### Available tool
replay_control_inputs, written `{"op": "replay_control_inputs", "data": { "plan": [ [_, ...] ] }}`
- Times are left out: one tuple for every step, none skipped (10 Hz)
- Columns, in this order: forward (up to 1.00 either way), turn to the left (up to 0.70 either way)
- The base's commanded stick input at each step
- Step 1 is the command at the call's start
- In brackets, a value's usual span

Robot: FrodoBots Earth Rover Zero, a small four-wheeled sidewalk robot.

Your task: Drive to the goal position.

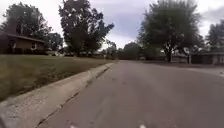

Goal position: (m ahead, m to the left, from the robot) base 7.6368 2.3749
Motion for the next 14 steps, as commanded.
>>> {"op": "replay_control_inputs", "data": {
  "plan": [
    [0.70,0.00],
    [0.70,0.00],
    [0.70,0.00],
    [0.70,0.00],
    [0.70,0.00],
    [0.70,0.00],
    [0.70,0.00],
    [0.70,0.00],
    [0.70,0.00],
    [0.70,0.00],
    [0.70,0.00],
    [0.70,0.00],
    [0.70,0.00],
    [0.70,-0.35]
  ]
}}
